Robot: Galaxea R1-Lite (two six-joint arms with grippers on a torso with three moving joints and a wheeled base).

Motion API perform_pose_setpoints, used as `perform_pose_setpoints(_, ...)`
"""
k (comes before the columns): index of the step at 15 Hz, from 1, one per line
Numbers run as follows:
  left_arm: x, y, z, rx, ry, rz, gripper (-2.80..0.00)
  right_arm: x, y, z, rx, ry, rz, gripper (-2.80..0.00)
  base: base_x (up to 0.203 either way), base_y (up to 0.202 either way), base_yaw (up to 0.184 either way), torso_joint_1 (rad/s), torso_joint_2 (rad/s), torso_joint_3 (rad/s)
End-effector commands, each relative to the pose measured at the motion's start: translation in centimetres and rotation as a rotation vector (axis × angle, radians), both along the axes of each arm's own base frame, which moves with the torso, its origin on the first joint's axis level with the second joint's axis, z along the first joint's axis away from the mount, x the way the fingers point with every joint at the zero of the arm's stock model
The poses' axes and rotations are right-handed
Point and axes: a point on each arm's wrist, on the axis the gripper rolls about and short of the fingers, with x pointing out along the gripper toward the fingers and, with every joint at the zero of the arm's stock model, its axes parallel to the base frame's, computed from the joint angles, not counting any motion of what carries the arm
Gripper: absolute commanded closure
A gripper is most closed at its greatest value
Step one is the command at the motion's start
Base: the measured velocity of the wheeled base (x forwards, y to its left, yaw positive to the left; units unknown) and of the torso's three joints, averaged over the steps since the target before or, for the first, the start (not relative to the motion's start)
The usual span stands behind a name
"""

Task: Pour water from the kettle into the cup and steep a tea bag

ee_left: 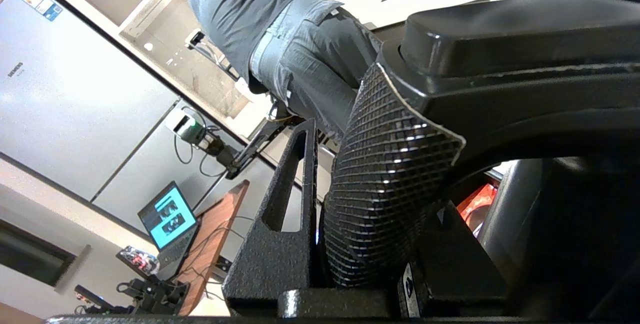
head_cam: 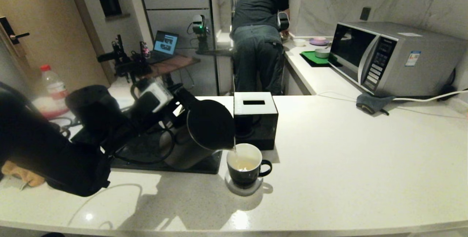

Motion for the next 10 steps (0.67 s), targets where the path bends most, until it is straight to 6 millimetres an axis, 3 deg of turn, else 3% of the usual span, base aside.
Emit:
perform_pose_setpoints(1,0.04,-0.01,0.19,0.002,-0.014,-0.001,0.00,0.01,0.00,0.01,0.000,0.001,-0.001,0.00,0.000,0.000,0.000,0.000,0.00,0.000)
perform_pose_setpoints(10,0.05,-0.03,0.21,0.006,-0.016,-0.010,0.00,0.01,0.00,0.01,0.000,0.001,0.000,0.00,0.000,0.000,0.000,0.000,0.00,0.000)
